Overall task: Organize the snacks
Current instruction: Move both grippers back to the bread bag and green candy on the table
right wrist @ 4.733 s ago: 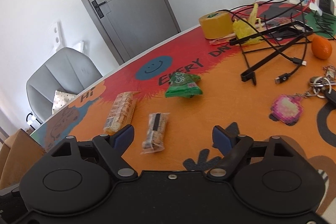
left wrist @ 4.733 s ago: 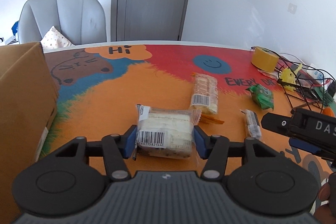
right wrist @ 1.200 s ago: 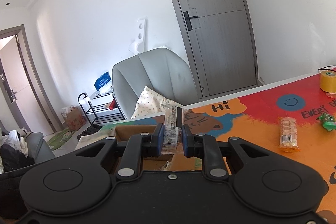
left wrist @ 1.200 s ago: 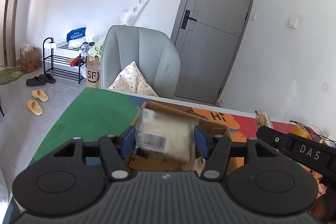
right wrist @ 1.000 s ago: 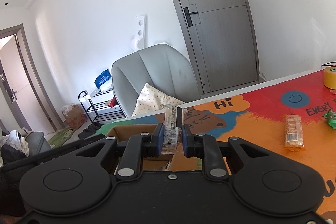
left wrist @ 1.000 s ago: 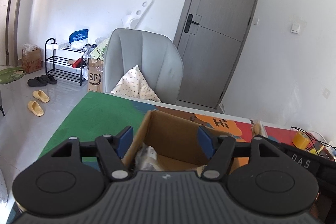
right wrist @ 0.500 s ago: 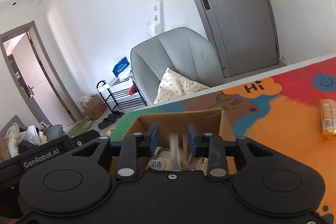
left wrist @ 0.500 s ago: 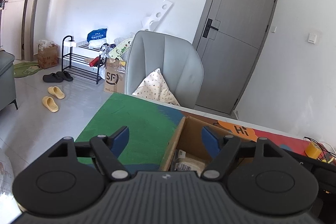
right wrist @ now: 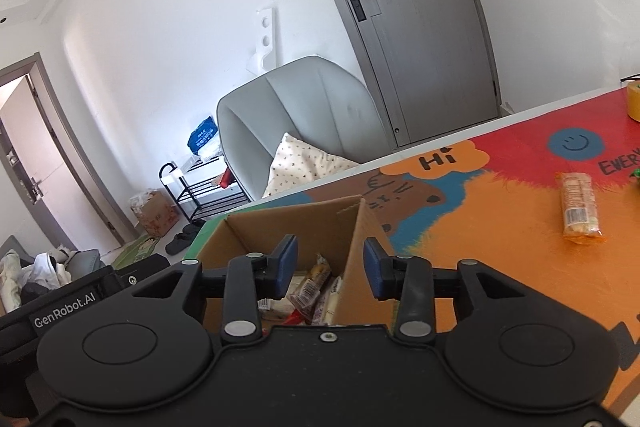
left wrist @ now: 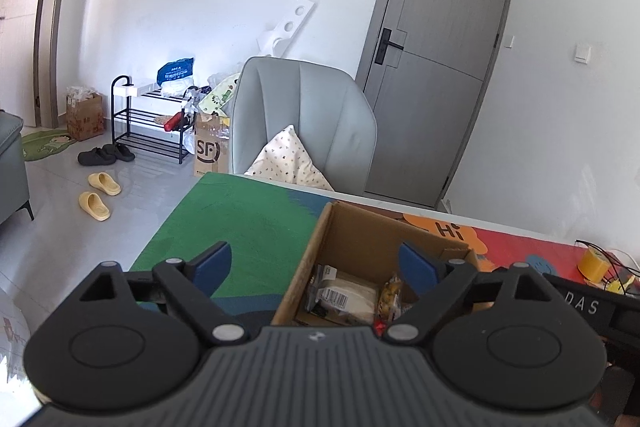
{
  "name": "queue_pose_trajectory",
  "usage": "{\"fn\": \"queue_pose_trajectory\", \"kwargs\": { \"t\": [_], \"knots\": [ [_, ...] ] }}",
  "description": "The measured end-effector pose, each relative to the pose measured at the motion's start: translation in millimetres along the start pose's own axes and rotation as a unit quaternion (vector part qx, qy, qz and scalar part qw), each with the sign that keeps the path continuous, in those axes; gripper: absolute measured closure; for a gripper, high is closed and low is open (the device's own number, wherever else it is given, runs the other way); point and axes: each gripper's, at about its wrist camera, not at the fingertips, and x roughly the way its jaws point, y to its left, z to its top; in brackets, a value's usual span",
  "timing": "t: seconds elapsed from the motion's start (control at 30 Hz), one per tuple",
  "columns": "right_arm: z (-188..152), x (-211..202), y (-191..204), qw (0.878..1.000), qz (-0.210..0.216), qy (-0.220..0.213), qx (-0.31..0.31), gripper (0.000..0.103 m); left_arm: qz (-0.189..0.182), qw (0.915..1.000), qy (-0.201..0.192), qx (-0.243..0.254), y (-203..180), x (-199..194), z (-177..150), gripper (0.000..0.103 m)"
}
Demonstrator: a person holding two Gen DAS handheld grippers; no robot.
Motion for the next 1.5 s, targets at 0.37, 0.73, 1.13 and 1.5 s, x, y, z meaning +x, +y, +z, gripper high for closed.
{"fn": "queue_pose_trajectory", "kwargs": {
  "t": [0.37,0.73,1.13,1.5],
  "knots": [
    [-10.1,-28.2,-25.1,1.0,-0.014,-0.016,0.018,0.037,0.011,0.9997,0.007,0.018,-22.4,-8.9,-13.8,0.009],
    [-14.3,-60.7,-65.7,0.998,-0.038,-0.037,0.046,0.0,-0.029,0.9995,-0.003,0.016,-57.6,-22.5,-29.1,0.003],
    [-18.3,-87.1,-106.2,0.995,-0.057,-0.048,0.065,0.0,-0.057,0.9978,0.011,0.031,-99.2,-27.6,-44.8,0.002],
    [-20.9,-110.1,-146.9,0.992,-0.08,-0.06,0.081,0.0,-0.08,0.994,0.024,0.07,-141.8,-26.8,-57.4,0.002]
  ]
}}
